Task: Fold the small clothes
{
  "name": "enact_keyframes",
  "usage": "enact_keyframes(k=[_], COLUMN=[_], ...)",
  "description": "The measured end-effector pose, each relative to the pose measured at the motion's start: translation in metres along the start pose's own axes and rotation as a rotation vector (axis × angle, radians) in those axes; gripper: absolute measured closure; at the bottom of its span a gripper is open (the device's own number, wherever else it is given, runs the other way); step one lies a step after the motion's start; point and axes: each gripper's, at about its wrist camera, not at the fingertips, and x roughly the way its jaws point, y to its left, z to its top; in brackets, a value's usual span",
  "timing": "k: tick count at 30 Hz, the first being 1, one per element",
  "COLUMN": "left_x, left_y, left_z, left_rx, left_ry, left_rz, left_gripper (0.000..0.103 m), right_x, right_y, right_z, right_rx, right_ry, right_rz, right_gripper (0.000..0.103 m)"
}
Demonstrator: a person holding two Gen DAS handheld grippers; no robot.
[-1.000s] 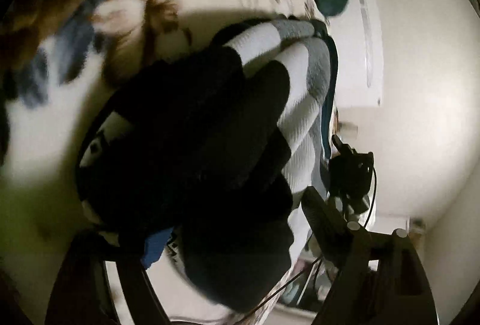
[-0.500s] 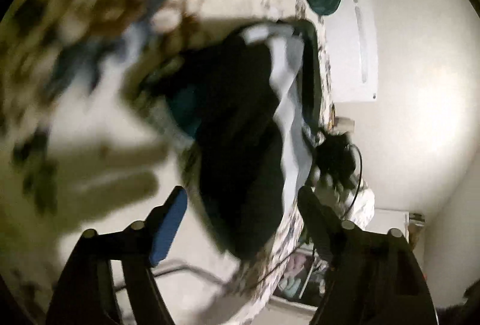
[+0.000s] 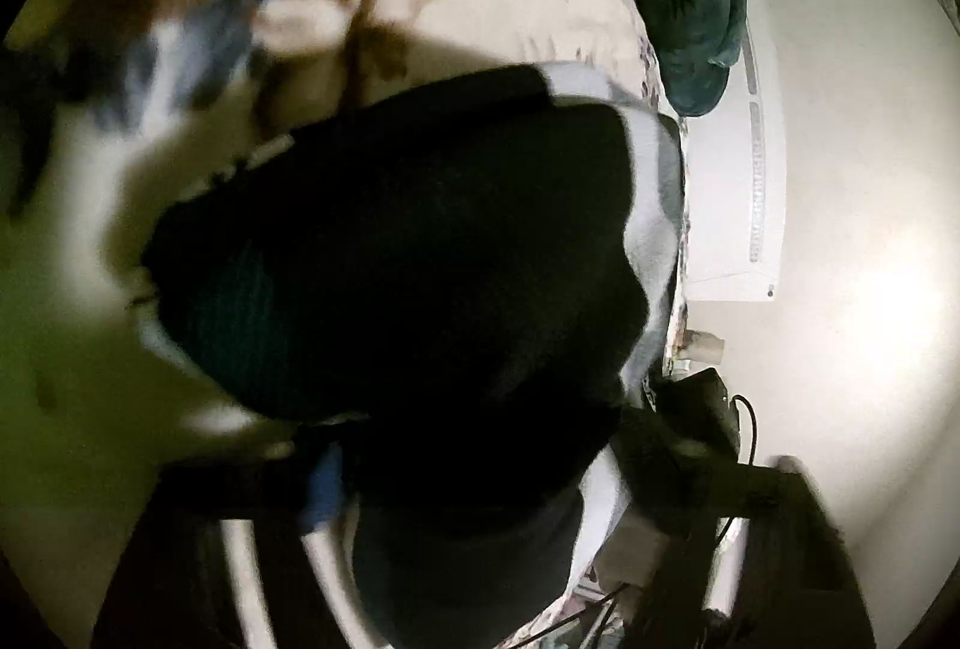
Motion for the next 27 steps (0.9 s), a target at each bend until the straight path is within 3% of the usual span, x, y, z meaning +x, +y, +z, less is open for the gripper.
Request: enact_keyframes(k=[3, 7, 11, 14, 15, 17, 18, 19, 23, 27], left_x=[-0.005, -0.018, -0.017, -0.026, -0.031, -0.047, -0.055, -0.065, -0.089, -0.083], left_y=[-0.020, -0.053, -0.079, -0.071, -0.069, -0.064, -0.061, -0.056, -0.022, 0.026], left_z=[0.020, 0.065, 0.090, 0.086, 0.085, 0.083, 0.084, 0.080, 0.061, 0.045], left_rx=[0.063, 0.245, 0.459, 0.575, 0.597, 0.633, 0.650, 0.670, 0.792, 0.809], left_ry=[0.012, 0.077, 0.245, 0.326, 0.333, 0.312, 0.287, 0.262, 0.156, 0.158], left_rz=[-0.001, 0.024, 0.101, 0.207, 0.233, 0.292, 0.334, 0.373, 0.660, 0.802], left_gripper=[0.049, 0.051, 0.048, 0.047, 0.041, 0.040, 0.040, 0.040, 0.040, 0.040], right_x=[0.001, -0.016, -0.023, -0.013, -0.007, 0.001, 0.000, -0.004, -0.046, -0.084], right_y=[0.004, 0.017, 0.015, 0.004, -0.003, -0.018, -0.024, -0.027, -0.012, 0.021], right_z=[-0.011, -0.059, -0.173, -0.245, -0.265, -0.282, -0.286, -0.287, -0.292, -0.282], right_rx=[0.027, 0.071, 0.235, 0.381, 0.430, 0.498, 0.529, 0.541, 0.488, 0.360], right_ry=[-0.039, -0.128, -0.225, -0.262, -0.262, -0.259, -0.259, -0.262, -0.334, -0.410], right_rz=[-0.020, -0.027, -0.002, -0.011, -0.025, -0.034, -0.059, -0.084, -0.221, -0.393], right_gripper=[0.080, 0.085, 0.086, 0.085, 0.083, 0.063, 0.046, 0.042, 0.038, 0.034])
